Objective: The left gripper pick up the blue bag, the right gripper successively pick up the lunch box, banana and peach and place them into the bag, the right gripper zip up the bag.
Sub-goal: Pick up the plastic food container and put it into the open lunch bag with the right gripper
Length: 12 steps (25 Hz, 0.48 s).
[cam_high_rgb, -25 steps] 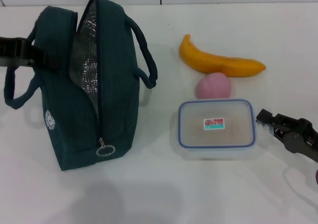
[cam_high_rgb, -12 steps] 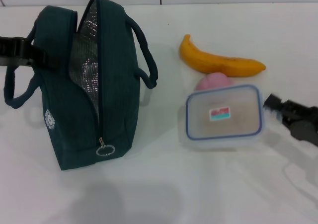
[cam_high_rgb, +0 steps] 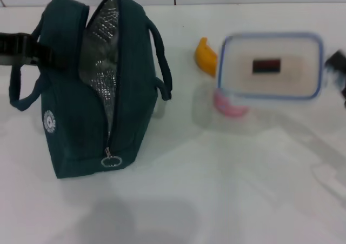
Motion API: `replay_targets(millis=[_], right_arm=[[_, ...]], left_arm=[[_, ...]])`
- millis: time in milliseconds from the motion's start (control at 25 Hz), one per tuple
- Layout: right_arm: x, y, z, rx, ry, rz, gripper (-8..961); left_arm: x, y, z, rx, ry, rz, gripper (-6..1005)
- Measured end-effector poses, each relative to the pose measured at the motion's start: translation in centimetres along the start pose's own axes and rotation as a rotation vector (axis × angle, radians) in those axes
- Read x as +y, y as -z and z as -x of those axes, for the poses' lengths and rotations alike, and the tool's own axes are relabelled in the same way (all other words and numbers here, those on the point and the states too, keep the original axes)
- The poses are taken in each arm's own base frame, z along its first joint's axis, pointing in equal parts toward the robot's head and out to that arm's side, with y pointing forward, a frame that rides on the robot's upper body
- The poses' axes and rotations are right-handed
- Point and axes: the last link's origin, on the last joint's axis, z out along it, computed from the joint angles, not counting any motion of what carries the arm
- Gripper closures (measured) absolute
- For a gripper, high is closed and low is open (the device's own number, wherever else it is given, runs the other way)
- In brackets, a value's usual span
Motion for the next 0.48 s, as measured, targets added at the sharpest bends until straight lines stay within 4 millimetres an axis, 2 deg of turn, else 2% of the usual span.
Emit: replay_targets(millis=[240, 480], right_arm=[[1.5, -1.8, 1.6, -0.035, 0.015, 0.121, 844], [2.6, -5.9, 2.3, 0.012, -0.002, 0.228, 840]], left_arm=[[0.9, -0.3, -0.3, 0.003, -0.01, 0.055, 960], [1.5, -0.8, -0.7, 0.001, -0.013, 0.079, 960]])
